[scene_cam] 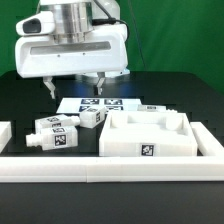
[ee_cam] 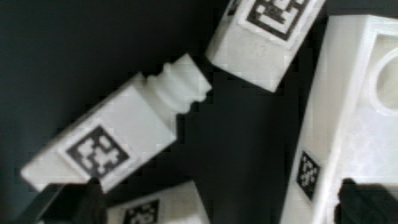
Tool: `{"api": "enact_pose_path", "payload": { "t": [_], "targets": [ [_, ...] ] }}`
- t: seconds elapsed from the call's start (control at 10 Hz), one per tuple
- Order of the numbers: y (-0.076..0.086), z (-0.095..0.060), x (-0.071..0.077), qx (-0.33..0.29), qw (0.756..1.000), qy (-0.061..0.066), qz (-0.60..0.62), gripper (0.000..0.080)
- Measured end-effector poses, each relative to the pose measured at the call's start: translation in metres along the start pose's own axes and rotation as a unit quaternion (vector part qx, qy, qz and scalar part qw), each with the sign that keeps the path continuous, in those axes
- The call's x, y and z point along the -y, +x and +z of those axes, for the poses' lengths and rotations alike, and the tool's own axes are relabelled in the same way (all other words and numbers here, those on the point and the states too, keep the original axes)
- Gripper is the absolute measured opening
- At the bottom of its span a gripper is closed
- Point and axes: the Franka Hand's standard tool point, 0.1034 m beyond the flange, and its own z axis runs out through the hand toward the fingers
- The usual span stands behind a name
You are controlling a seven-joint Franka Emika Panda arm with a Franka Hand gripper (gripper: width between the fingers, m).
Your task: Assemble one leg
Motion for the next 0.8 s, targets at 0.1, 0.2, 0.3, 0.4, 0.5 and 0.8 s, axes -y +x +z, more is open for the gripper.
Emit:
{"api": "enact_pose_path", "payload": {
  "t": [0.1,0.2,0.3,0.4,0.5,0.8],
  "targets": [
    [-0.003,0.007,0.0,0.006,0.998,0.004,0.061,0.065],
    [-0.006,0.013,0.003,0.011,0.994,0.006,0.107,0.065],
    [-0.005,0.012,0.004,0.011,0.992,0.008,0.122,0.065],
    [-0.006,0.013,0.005,0.014,0.991,0.01,0.129,0.065],
    [-0.008,0.013,0.005,0.027,0.992,0.012,0.123,0.065],
    [-0.017,0.023,0.002,0.068,0.988,0.02,0.136,0.065]
  ]
}}
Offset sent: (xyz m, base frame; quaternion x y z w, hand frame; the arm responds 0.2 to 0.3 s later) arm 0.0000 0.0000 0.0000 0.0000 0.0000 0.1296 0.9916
